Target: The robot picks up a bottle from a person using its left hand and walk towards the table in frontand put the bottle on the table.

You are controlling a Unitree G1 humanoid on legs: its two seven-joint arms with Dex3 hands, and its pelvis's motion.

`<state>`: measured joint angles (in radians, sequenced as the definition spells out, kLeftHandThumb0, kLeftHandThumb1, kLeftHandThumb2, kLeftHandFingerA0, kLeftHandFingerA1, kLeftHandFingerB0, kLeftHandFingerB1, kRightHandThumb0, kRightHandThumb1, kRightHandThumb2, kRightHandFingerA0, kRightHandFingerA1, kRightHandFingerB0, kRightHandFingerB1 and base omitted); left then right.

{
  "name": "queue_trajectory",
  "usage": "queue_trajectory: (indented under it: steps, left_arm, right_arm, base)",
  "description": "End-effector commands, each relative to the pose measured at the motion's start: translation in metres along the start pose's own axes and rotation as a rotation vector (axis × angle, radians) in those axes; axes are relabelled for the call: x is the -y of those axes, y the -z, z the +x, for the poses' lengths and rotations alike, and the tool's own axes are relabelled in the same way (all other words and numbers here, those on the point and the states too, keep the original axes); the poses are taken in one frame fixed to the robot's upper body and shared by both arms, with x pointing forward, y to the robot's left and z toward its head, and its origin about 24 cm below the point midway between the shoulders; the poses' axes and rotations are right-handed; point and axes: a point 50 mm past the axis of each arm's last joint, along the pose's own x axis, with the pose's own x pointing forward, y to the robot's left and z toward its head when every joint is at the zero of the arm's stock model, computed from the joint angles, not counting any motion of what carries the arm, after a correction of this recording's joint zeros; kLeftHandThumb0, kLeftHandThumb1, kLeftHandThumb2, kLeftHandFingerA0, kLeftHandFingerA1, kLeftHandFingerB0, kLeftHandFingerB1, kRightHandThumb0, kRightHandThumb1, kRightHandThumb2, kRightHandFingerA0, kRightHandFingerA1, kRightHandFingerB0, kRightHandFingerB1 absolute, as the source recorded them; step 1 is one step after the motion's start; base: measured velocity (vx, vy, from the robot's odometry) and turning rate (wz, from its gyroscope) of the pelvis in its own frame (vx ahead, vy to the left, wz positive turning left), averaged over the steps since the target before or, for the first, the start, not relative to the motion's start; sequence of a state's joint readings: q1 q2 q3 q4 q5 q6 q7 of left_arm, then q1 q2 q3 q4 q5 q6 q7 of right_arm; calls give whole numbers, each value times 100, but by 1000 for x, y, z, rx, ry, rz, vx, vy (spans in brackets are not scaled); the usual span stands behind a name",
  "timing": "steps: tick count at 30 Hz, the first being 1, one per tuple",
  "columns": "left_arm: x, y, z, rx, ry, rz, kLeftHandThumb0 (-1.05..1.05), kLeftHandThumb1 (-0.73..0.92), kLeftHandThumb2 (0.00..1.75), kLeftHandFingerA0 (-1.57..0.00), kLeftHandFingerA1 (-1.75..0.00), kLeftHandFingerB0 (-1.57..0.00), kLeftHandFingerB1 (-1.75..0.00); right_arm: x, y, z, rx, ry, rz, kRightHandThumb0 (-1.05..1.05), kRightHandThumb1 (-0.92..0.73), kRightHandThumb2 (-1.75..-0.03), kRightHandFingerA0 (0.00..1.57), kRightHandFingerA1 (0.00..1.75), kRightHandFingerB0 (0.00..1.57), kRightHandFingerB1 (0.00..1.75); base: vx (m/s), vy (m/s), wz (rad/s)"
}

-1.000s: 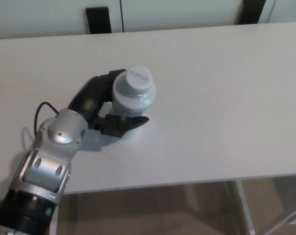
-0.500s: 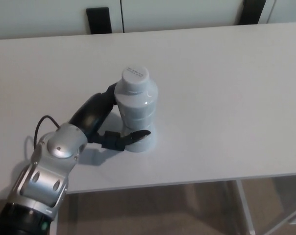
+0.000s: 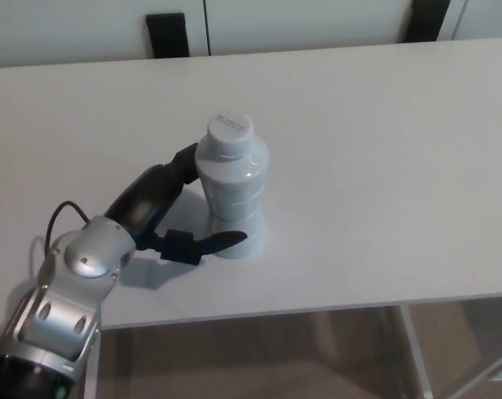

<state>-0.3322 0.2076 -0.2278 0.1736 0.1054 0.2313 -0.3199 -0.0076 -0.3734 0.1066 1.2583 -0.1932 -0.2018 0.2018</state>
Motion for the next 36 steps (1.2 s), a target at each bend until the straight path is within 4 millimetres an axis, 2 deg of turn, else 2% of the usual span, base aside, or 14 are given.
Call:
queue_trajectory:
  steps: [1,11,13,14,16,17,23,24,28,29,31,32,33,36]
  left_arm:
    - [-18,5,-13,60,13,-36,-80,45,81,0,0,0,0]
    - [-44,23,-40,44,-53,-44,-85,48,81,0,0,0,-1]
    - [-48,38,-61,44,-82,-93,-85,47,82,0,0,0,0]
    - [-46,42,-69,50,-94,-124,-82,54,57,0,0,0,0]
    - [-39,43,-87,99,-102,-201,-80,54,57,0,0,0,0]
    - [-32,40,-96,124,-84,-226,-80,45,86,0,-8,0,-6]
    - [14,5,-162,337,140,-312,-71,43,85,0,-23,-14,-25]
    - [19,-1,-171,375,181,-326,-73,51,57,-9,-27,-13,-25]
    - [38,-24,-211,495,333,-379,-63,47,56,-34,-32,-38,-33]
    - [43,-26,-225,552,403,-402,-54,44,54,-57,-39,-54,-37]
    - [47,-26,-238,587,488,-428,-58,39,73,-58,-50,-52,-47]
    - [54,-25,-251,601,556,-459,-62,45,60,-75,-46,-59,-41]
    - [58,-24,-260,588,585,-464,-68,44,82,-75,-58,-59,-53]
    - [61,-11,-274,470,655,-392,-64,61,60,-80,-44,-73,-42]
  right_arm:
    - [5,1,-1,-8,0,-15,-44,-72,-61,67,50,54,44]
    - [9,-6,1,-13,-5,-27,-44,-71,-61,67,49,55,43]
    - [11,-6,1,-28,1,-34,-44,-70,-61,60,47,49,40]
    - [11,-6,0,-19,-4,-53,-44,-70,-61,61,48,51,40]
    - [11,-10,1,-9,-5,-87,-45,-71,-62,62,49,51,41]
    - [10,-9,1,-9,-7,-86,-44,-72,-61,61,48,51,41]
    - [7,-5,0,-14,-11,-80,-44,-72,-62,63,50,53,42]
    - [7,-5,1,-15,-11,-73,-45,-72,-62,64,50,53,42]
    - [8,-4,0,-6,-17,-56,-43,-71,-61,60,49,50,42]
    - [8,-6,0,-11,-13,-75,-45,-71,-62,63,49,50,41]
    - [9,-8,1,-12,-11,-84,-46,-71,-62,62,48,50,41]
    - [9,-8,1,-10,-12,-80,-45,-72,-61,61,49,51,41]
    - [9,-8,1,-10,-13,-80,-45,-72,-61,64,50,51,41]
    - [11,-9,1,-11,-11,-103,-46,-73,-62,63,48,52,41]
  base:
    - [0,0,0]
    - [0,0,0]
    - [0,0,0]
    - [0,0,0]
    - [0,0,0]
    - [0,0,0]
    - [0,0,0]
    - [0,0,0]
    - [0,0,0]
    - [0,0,0]
    - [0,0,0]
    - [0,0,0]
    - [0,0,0]
    - [0,0,0]
